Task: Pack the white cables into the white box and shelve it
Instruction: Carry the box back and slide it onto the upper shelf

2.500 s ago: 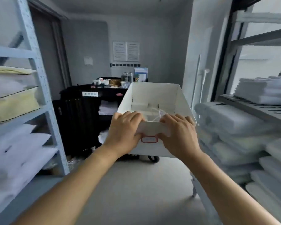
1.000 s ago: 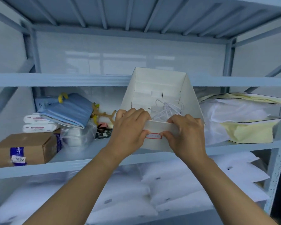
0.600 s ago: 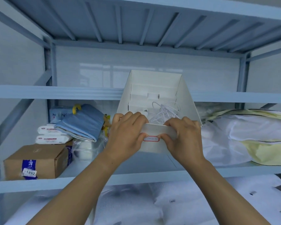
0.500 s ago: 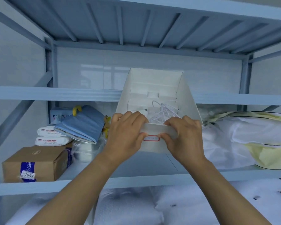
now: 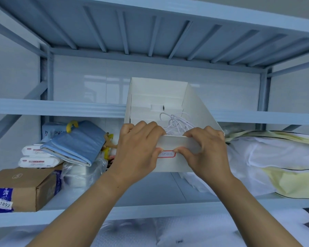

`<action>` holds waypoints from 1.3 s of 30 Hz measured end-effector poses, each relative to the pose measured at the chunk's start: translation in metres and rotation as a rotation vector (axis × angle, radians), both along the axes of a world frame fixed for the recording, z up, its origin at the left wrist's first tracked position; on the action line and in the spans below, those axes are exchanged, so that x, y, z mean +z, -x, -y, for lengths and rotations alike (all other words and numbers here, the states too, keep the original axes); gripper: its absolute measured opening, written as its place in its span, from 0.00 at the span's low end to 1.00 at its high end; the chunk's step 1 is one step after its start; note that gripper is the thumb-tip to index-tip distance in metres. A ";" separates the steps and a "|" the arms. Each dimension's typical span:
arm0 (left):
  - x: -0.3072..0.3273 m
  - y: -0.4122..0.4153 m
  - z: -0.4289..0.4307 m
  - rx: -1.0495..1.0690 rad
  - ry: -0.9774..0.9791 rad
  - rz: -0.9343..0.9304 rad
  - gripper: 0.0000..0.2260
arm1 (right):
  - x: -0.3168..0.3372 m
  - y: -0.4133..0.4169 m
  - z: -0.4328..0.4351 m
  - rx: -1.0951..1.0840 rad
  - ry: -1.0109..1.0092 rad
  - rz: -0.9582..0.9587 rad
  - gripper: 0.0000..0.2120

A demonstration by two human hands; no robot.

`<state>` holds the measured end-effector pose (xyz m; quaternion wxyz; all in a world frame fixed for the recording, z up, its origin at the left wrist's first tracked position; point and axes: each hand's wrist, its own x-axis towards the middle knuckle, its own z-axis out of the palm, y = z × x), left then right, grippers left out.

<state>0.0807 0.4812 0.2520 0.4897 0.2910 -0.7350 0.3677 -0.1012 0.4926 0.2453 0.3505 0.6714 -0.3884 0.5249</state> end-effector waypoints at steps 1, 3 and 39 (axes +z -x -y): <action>0.000 -0.001 -0.001 0.001 -0.004 0.006 0.17 | -0.001 -0.001 -0.001 -0.003 0.001 0.002 0.17; 0.000 -0.003 -0.001 -0.001 -0.012 0.018 0.17 | -0.002 -0.003 -0.002 -0.013 0.013 0.008 0.17; 0.072 -0.186 0.100 0.151 0.027 -0.018 0.20 | 0.092 -0.176 0.118 0.176 0.063 -0.156 0.21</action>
